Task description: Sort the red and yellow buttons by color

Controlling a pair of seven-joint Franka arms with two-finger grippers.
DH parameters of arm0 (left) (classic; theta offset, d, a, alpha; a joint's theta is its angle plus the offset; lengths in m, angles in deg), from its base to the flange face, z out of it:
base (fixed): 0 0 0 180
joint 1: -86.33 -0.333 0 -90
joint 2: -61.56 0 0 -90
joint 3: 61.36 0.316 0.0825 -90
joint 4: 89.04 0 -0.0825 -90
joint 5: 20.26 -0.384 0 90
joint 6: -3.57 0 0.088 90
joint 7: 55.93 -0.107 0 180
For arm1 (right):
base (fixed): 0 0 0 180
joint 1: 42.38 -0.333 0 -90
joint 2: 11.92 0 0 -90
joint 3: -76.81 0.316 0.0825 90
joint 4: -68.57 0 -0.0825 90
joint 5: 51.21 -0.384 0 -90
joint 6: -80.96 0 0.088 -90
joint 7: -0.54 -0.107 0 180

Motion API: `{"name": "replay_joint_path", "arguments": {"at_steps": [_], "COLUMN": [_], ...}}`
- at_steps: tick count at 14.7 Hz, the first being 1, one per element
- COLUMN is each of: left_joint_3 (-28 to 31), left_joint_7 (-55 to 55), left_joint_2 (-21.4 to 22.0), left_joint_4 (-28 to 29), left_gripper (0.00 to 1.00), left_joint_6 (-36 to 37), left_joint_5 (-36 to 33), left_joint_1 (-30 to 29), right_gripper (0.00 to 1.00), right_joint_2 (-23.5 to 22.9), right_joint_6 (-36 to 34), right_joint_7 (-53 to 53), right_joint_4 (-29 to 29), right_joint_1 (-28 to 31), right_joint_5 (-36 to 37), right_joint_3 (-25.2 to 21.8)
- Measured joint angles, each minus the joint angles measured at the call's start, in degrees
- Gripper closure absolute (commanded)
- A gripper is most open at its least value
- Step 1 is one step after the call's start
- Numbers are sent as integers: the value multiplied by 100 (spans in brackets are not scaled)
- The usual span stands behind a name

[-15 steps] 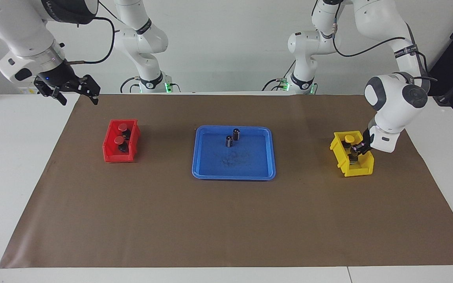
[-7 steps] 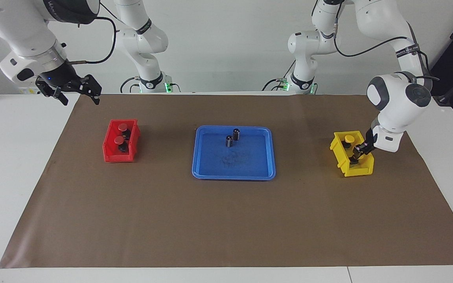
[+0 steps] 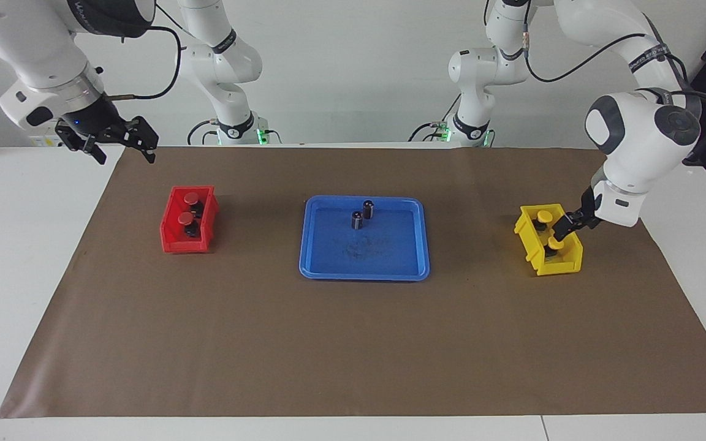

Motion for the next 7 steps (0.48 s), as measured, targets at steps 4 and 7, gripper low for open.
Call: {"name": "replay_joint_path", "arguments": {"at_steps": [4,7], "left_joint_3": [-25,27], "left_joint_7": [-547,-1568], "left_joint_2": [410,587], "left_joint_4": [-549,-1081], "left_gripper": [0,0], "left_joint_6": [815,1454], "left_joint_5": [-3,-6], "left_joint_1": [234,228], "right_gripper": [0,0], "right_joint_2": [0,0], "right_joint_6": [0,0], "right_joint_7": [0,0], "right_joint_4": [0,0], "right_joint_1": [0,0], "right_joint_5": [0,0], "right_joint_3": [0,0]}}
